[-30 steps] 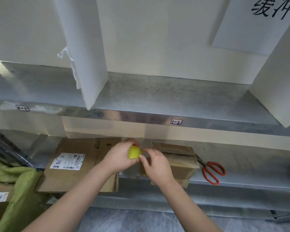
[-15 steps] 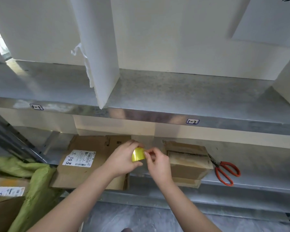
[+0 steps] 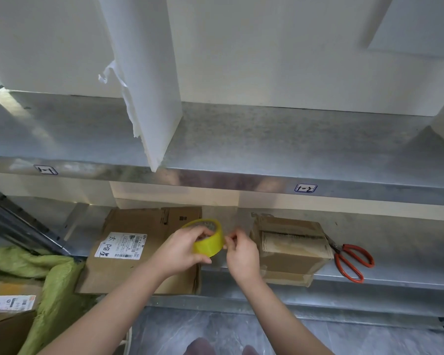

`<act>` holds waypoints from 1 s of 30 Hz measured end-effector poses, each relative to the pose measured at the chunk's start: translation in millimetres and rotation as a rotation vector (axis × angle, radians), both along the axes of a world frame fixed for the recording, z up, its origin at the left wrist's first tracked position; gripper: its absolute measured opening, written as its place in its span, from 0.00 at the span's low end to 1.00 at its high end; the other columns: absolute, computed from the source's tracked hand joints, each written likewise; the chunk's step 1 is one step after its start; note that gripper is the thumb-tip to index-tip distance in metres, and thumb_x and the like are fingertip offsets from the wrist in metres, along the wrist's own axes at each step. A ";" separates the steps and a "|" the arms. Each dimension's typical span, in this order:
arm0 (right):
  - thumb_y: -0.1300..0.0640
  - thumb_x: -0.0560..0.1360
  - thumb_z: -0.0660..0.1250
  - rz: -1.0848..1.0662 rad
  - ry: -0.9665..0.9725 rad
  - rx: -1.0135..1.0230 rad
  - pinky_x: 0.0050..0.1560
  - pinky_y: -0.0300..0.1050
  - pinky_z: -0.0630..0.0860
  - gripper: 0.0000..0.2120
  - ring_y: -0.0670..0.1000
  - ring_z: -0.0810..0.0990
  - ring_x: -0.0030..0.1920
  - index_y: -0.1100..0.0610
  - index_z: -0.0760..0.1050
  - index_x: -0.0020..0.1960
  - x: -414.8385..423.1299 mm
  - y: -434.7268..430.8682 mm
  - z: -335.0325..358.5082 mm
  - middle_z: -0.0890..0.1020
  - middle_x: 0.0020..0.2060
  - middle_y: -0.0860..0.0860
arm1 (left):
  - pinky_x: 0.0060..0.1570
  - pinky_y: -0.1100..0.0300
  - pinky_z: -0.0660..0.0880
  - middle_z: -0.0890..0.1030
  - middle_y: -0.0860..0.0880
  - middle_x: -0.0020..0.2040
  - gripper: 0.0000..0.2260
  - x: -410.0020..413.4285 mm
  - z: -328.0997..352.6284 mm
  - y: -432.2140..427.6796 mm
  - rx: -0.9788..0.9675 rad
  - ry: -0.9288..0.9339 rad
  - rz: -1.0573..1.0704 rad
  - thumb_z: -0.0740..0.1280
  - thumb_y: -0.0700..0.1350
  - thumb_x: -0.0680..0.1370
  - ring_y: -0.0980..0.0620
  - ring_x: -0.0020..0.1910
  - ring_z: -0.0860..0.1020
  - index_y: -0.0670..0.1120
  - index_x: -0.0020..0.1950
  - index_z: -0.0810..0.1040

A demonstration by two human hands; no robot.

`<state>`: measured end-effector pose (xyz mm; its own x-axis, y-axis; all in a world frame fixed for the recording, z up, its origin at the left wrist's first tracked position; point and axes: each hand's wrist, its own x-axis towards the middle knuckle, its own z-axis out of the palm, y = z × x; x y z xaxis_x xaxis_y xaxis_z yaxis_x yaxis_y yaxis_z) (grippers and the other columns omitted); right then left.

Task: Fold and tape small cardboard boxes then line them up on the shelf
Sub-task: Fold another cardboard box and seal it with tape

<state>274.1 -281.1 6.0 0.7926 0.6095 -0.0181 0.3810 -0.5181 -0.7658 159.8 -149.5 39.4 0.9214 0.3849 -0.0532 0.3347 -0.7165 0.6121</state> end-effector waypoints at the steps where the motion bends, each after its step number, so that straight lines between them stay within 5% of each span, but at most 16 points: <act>1: 0.60 0.79 0.63 -0.002 0.016 0.018 0.42 0.48 0.72 0.02 0.59 0.80 0.44 0.59 0.72 0.48 -0.6 -0.4 0.3 0.83 0.42 0.54 | 0.51 0.75 0.65 0.78 0.59 0.56 0.27 1.9 -0.2 1.9 0.021 0.002 0.001 0.80 0.51 0.65 0.58 0.56 0.76 0.49 0.61 0.77; 9: 0.62 0.80 0.61 0.078 0.000 0.064 0.41 0.44 0.71 0.05 0.51 0.76 0.40 0.56 0.69 0.46 -5.6 -7.8 5.6 0.78 0.40 0.50 | 0.58 0.61 0.70 0.78 0.51 0.62 0.31 12.2 -14.6 7.5 0.098 0.040 0.094 0.78 0.55 0.66 0.53 0.61 0.75 0.49 0.67 0.74; 17: 0.60 0.81 0.61 0.034 0.082 0.090 0.42 0.40 0.72 0.04 0.49 0.78 0.42 0.55 0.70 0.47 -10.8 -7.4 -11.0 0.79 0.41 0.49 | 0.58 0.63 0.66 0.77 0.50 0.66 0.31 11.8 -26.9 25.5 0.108 0.070 0.152 0.78 0.53 0.67 0.49 0.65 0.73 0.49 0.68 0.74; 23: 0.57 0.82 0.59 -0.040 0.183 -0.077 0.35 0.36 0.67 0.03 0.54 0.80 0.43 0.55 0.69 0.50 -0.9 11.7 -33.3 0.77 0.40 0.50 | 0.67 0.59 0.64 0.73 0.49 0.69 0.34 7.7 -52.4 29.5 0.102 0.145 0.126 0.76 0.54 0.68 0.50 0.70 0.68 0.48 0.71 0.70; 30: 0.52 0.82 0.57 -0.017 0.117 -0.357 0.39 0.44 0.72 0.08 0.56 0.82 0.46 0.55 0.70 0.57 9.6 19.5 -56.3 0.81 0.44 0.53 | 0.68 0.54 0.64 0.71 0.48 0.68 0.31 2.4 -79.2 20.9 0.176 0.182 0.067 0.72 0.54 0.73 0.47 0.68 0.68 0.52 0.74 0.67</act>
<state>283.7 -261.6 -50.3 0.7825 0.5353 -0.3180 0.2905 -0.7656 -0.5739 162.2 -128.6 -39.9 0.8748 0.4630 -0.1425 0.4783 -0.7789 0.4057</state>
